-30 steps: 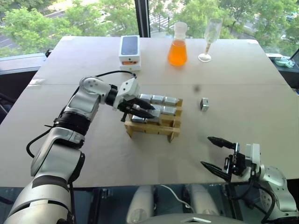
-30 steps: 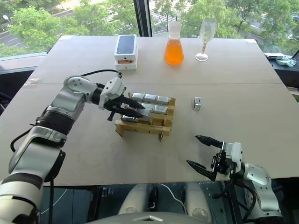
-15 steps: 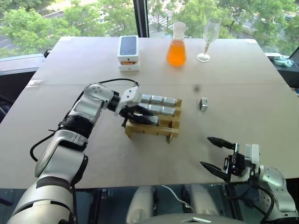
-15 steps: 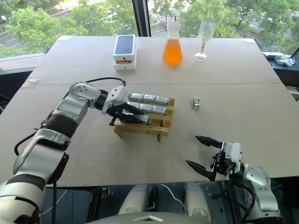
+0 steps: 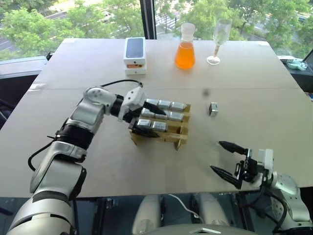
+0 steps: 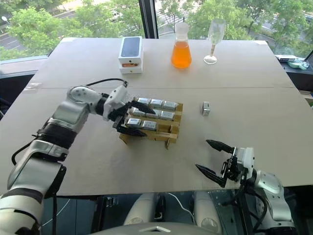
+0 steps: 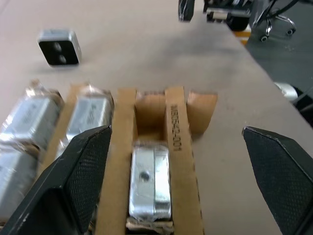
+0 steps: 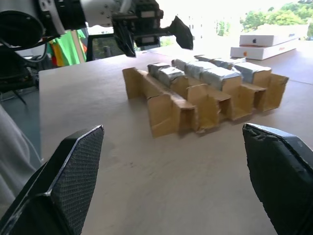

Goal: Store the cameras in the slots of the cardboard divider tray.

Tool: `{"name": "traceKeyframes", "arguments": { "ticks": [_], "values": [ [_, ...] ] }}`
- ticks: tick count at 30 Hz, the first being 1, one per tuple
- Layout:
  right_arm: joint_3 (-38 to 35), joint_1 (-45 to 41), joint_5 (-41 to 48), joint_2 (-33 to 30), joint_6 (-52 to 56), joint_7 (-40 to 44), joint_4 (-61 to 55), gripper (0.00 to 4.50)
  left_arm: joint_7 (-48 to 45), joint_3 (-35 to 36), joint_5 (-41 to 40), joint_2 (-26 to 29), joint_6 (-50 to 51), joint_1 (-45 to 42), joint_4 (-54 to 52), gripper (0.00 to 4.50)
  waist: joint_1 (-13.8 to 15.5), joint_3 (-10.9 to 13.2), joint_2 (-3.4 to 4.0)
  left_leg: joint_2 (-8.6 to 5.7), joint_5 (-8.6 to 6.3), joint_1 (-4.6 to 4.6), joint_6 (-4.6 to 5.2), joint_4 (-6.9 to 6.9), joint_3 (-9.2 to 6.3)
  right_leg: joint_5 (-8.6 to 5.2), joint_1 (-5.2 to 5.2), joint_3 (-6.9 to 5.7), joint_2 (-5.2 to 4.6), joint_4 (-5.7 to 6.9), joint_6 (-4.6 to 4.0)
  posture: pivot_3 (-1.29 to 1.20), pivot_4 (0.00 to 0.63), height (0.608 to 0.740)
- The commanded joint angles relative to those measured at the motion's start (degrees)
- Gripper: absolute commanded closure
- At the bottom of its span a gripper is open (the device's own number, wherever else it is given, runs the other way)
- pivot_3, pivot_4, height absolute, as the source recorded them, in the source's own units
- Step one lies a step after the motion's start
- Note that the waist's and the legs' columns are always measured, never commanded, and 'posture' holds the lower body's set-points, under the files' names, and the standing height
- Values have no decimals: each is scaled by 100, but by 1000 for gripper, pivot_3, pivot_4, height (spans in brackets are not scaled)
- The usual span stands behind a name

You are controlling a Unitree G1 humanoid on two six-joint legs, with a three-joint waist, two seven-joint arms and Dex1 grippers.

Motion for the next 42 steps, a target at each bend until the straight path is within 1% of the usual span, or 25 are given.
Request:
{"name": "traceKeyframes", "arguments": {
  "ticks": [1,3,5,7,9,11,13,17,22,24,25,26,27,29,30,31,32,33,36,39,40,42],
  "values": [
    [-259,-388,-304,159,407,-1138,-159,0,197,562,-305,209,597,293,-920,43,-13,0,1,0,0,2,-1,0,0,0,0,0,0,1,0,0,150,740],
    [-313,-775,-590,322,908,-2065,-184,0,460,836,-410,274,911,525,-1388,43,-20,0,2,1,2,3,-3,0,-2,-1,0,-2,-1,5,-2,0,150,740],
    [-227,-1142,-972,358,1405,-2731,-148,0,755,1090,-484,299,1162,746,-1784,43,-23,1,3,1,3,3,-6,0,-4,-1,-1,-3,-1,8,-3,0,150,740],
    [-67,-1430,-1360,307,1666,-3036,-57,0,1043,1308,-557,323,1402,967,-2134,43,-40,1,4,1,8,2,-13,0,-3,-1,-1,-2,-3,9,-4,0,150,740],
    [-54,-1740,-1553,435,2339,-3648,12,0,1313,1560,-664,405,1682,1239,-2498,43,-39,0,3,-1,10,1,-17,0,-2,-1,-2,-2,-5,7,-4,0,150,740],
    [-81,-2060,-1673,700,2686,-4182,118,0,1661,1812,-712,427,1856,1486,-2825,43,-61,0,3,-1,12,0,-21,-1,-3,0,-3,-2,-5,5,-3,0,150,740],
    [-84,-2266,-1847,897,2791,-4550,249,0,1922,1991,-782,428,2027,1662,-3132,43,-64,1,3,-1,13,-7,-23,-3,-5,0,-7,-4,-6,4,-3,0,150,740],
    [-3,-2495,-1952,1177,2827,-4724,446,0,2240,2261,-902,467,2285,1984,-3559,43,-72,1,3,-4,13,-14,-24,-4,-2,1,-12,-1,-8,0,-1,0,150,740],
    [-58,-2781,-2131,1408,2650,-5000,814,0,2484,2464,-981,500,2445,2149,-3758,43,-113,1,4,-3,12,-13,-22,-4,0,1,-14,1,-8,2,-1,0,150,740],
    [-56,-2837,-2116,1438,2633,-4956,850,0,2496,2475,-999,514,2458,2200,-3802,43,-119,1,5,-3,12,-13,-23,-4,-1,1,-15,0,-7,5,-1,0,150,740],
    [-59,-2842,-2118,1450,2680,-4969,849,516,2503,2472,-1003,518,2459,2213,-3811,0,-120,2,5,-3,13,-12,-23,-5,-1,2,-16,0,-7,5,-1,0,150,740],
    [-64,-2835,-2101,1455,2730,-4958,837,746,2510,2464,-1001,516,2459,2214,-3814,0,-121,2,5,-3,13,-12,-24,-5,0,2,-17,1,-7,6,-1,0,150,740],
    [-64,-2829,-2086,1455,2753,-4926,835,1312,2514,2456,-992,507,2452,2203,-3801,0,-118,2,5,-3,13,-12,-24,-6,0,2,-17,1,-6,6,-1,0,150,740],
    [-81,-2828,-2096,1464,2676,-4921,837,2040,2511,2444,-975,486,2432,2169,-3751,0,-116,2,5,-3,13,-13,-24,-7,0,2,-17,0,-6,5,-1,0,150,740],
    [-78,-2830,-2119,1454,2656,-4921,833,2579,2507,2446,-985,475,2439,2153,-3722,0,-119,2,5,-3,13,-13,-24,-7,1,2,-17,1,-7,4,-1,0,150,740],
    [-75,-2829,-2153,1439,2629,-4931,827,2921,2499,2443,-982,471,2429,2146,-3698,0,-121,2,5,-3,13,-13,-24,-7,2,2,-17,2,-7,3,-1,0,150,740],
    [-66,-2819,-2167,1421,2601,-4908,812,3474,2476,2436,-979,471,2418,2153,-3674,0,-121,2,5,-3,13,-13,-24,-7,3,2,-17,3,-7,3,-1,0,150,740],
    [-64,-2815,-2173,1406,2581,-4888,804,3757,2463,2427,-975,472,2414,2154,-3660,0,-121,2,5,-3,13,-13,-24,-8,3,2,-17,3,-7,3,-1,0,150,740],
    [-92,-2744,-1977,1336,2666,-4617,655,3765,2406,2461,-1051,447,2482,2227,-3506,0,-121,2,5,-3,13,-13,-25,-10,3,1,-19,3,-6,3,-1,0,150,740],
    [68,-2662,-1493,910,2389,-3299,269,3765,2187,2456,-951,530,2308,2378,-3280,0,-119,4,8,-3,12,-13,-23,-12,3,1,-19,3,-7,2,-1,0,150,740],
    [116,-2665,-1406,807,2329,-3006,196,3765,2132,2459,-938,548,2265,2400,-3251,0,-121,5,10,-3,11,-14,-21,-12,5,2,-19,3,-6,-2,-1,0,150,740],
    [404,-2810,-1143,418,2305,-2013,-76,3765,1991,2625,-1255,607,2531,2396,-3210,0,-121,5,9,-3,6,-14,-12,-12,6,2,-19,4,-7,-4,0,0,150,740]
  ]
}}
